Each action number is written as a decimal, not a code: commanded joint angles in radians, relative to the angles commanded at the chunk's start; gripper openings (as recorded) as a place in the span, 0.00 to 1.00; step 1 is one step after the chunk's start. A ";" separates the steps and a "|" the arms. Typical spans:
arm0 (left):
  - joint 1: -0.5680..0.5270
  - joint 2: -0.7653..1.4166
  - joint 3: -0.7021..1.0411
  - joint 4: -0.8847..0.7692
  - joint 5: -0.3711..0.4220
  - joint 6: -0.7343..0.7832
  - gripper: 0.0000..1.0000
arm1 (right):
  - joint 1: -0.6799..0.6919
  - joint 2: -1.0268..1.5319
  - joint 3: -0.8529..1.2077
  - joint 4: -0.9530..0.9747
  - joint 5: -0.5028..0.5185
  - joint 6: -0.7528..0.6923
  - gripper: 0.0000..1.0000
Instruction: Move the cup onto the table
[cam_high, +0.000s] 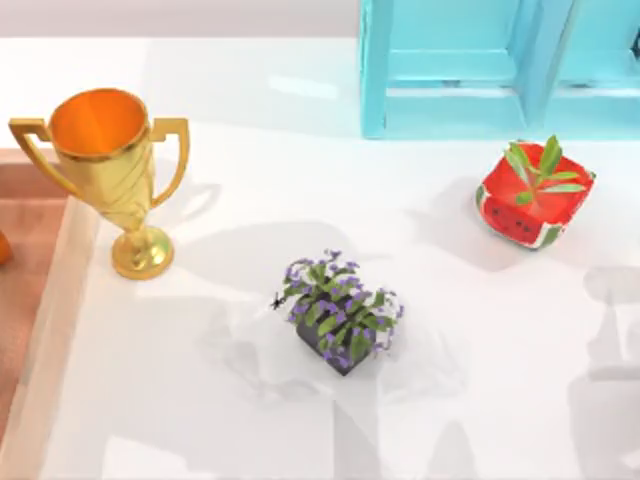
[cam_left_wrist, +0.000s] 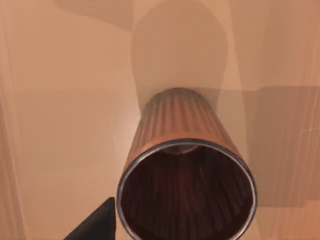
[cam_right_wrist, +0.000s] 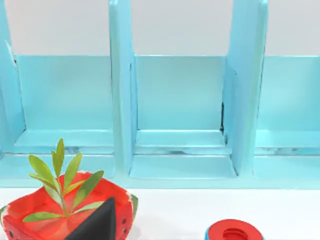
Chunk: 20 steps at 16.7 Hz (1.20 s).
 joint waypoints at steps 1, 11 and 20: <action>0.001 0.011 -0.037 0.055 0.000 0.001 1.00 | 0.000 0.000 0.000 0.000 0.000 0.000 1.00; 0.004 0.044 -0.147 0.183 0.000 0.005 0.85 | 0.000 0.000 0.000 0.000 0.000 0.000 1.00; 0.004 0.044 -0.147 0.183 0.000 0.005 0.17 | 0.000 0.000 0.000 0.000 0.000 0.000 1.00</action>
